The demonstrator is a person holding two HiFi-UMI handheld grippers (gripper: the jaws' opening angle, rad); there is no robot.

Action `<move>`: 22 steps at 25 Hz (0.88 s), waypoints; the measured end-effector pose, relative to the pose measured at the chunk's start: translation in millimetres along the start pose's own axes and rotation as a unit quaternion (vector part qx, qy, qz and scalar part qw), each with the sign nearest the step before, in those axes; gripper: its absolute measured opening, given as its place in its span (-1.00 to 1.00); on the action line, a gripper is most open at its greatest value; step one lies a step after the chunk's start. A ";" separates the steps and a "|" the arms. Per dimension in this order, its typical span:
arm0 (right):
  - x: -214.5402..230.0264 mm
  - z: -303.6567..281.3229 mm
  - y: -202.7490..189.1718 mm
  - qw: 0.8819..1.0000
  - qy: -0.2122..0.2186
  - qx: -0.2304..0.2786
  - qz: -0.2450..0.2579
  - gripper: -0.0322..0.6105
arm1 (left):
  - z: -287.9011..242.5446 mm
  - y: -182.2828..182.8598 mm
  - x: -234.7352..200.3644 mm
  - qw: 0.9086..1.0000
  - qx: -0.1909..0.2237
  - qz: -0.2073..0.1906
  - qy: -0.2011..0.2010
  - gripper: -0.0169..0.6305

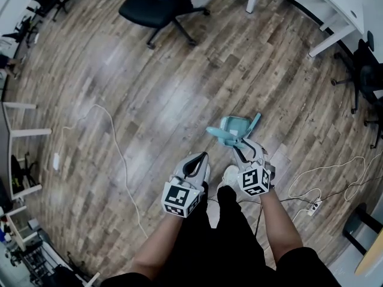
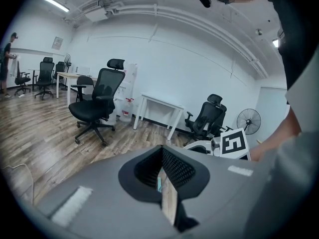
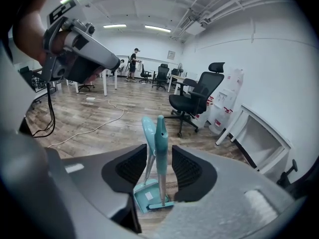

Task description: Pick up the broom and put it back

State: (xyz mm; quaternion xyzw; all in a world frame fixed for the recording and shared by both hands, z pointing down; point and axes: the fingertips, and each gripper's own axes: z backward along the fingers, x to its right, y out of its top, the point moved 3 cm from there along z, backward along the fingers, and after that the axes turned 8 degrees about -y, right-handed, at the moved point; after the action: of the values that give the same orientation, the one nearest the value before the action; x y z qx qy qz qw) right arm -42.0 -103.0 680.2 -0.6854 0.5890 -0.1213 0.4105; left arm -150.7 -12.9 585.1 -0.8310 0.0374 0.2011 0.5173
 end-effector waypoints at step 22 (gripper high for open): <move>56.6 119.2 88.6 0.988 -0.069 0.099 -0.095 -0.52 | -15.3 77.5 43.8 0.991 0.052 -0.092 -0.084 -0.89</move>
State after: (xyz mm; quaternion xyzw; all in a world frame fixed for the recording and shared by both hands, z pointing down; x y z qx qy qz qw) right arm -11.6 -101.5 524.3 -0.7011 0.4763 -0.1704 0.5025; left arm -127.0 -55.6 509.2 -0.7832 -0.0720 0.2194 0.5774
